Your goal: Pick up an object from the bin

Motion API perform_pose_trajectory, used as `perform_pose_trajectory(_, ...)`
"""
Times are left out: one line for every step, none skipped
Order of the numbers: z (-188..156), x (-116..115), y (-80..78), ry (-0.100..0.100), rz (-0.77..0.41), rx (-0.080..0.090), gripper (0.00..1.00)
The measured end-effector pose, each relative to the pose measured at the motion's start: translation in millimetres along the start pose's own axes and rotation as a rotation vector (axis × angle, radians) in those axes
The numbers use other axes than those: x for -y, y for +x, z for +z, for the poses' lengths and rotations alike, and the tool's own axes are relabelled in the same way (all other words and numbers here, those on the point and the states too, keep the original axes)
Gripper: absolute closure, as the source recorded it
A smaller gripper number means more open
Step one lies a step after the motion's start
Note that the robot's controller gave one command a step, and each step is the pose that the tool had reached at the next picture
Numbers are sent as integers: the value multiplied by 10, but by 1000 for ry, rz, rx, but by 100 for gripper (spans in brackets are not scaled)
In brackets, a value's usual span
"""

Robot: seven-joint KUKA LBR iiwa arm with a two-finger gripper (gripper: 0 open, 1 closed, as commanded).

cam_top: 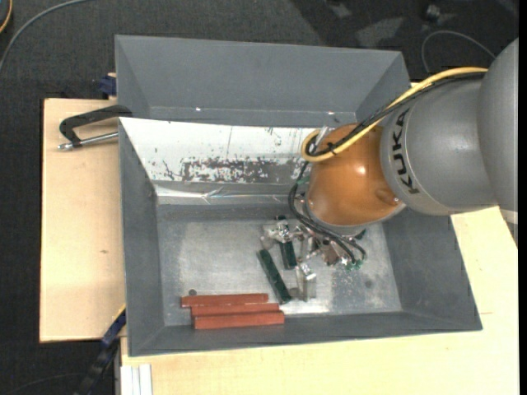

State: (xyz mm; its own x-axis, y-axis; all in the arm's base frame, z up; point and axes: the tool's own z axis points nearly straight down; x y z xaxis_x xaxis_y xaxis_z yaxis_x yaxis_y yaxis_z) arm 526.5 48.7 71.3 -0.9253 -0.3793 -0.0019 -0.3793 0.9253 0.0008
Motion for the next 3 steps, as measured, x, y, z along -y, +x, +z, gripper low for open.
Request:
perform_pose_trajectory(0, 2, 5, 0, 0, -1, 100)
perform_pose_trajectory(3, 0, 3, 0, 0, -1, 0)
perform_pose_trajectory(8, -155, 289, -1, 47, -4, 0)
